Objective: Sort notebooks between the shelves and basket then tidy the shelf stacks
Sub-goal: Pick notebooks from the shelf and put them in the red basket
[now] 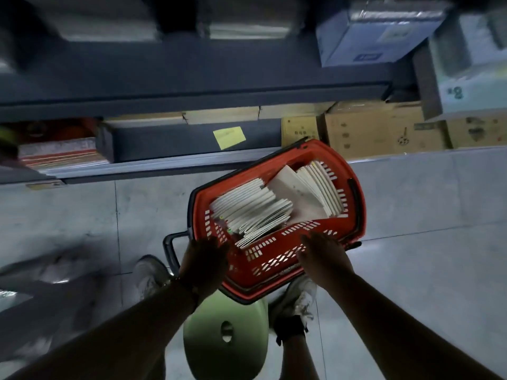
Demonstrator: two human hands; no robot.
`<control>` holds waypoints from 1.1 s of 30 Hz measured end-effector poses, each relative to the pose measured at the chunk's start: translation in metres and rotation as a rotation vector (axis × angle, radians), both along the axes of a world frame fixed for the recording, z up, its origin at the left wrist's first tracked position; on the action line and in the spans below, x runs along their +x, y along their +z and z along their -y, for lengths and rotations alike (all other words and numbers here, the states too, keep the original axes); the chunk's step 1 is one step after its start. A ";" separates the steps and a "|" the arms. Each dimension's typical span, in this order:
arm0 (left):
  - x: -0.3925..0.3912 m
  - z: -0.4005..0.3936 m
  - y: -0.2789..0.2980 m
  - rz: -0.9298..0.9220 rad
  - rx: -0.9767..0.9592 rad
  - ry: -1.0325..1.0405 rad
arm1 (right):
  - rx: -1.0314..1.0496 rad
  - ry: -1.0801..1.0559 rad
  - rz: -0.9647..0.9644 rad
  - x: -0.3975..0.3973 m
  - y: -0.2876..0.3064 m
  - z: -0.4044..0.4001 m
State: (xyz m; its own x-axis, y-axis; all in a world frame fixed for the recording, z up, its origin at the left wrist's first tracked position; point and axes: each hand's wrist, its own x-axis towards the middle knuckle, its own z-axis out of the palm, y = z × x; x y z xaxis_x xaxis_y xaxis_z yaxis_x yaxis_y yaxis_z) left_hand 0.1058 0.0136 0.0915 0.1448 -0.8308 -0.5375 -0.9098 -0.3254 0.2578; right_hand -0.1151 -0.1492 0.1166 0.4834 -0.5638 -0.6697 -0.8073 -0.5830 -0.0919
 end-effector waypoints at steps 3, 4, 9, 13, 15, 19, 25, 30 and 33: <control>-0.016 0.009 -0.033 0.053 -0.003 -0.189 | -0.003 0.066 -0.011 0.004 -0.041 0.004; -0.023 0.010 -0.046 0.064 0.012 -0.186 | -0.004 0.066 -0.010 0.007 -0.054 0.006; -0.052 0.020 -0.102 0.145 0.070 -0.121 | -0.021 0.108 0.003 0.012 -0.114 0.008; -0.069 0.021 -0.132 0.176 0.092 -0.009 | -0.051 0.093 0.017 0.013 -0.142 0.010; -0.075 0.022 -0.139 0.165 0.111 -0.003 | -0.081 0.091 0.040 0.011 -0.152 0.011; -0.076 0.025 -0.142 0.095 0.162 0.034 | -0.132 0.131 0.000 0.002 -0.165 0.010; -0.089 0.030 -0.136 -0.024 0.082 0.000 | -0.152 0.111 0.015 -0.007 -0.168 0.006; -0.093 0.026 -0.145 -0.110 0.116 0.102 | -0.143 0.133 0.011 -0.015 -0.169 0.003; -0.093 0.028 -0.142 -0.132 0.084 0.068 | -0.134 0.100 0.044 -0.020 -0.160 0.006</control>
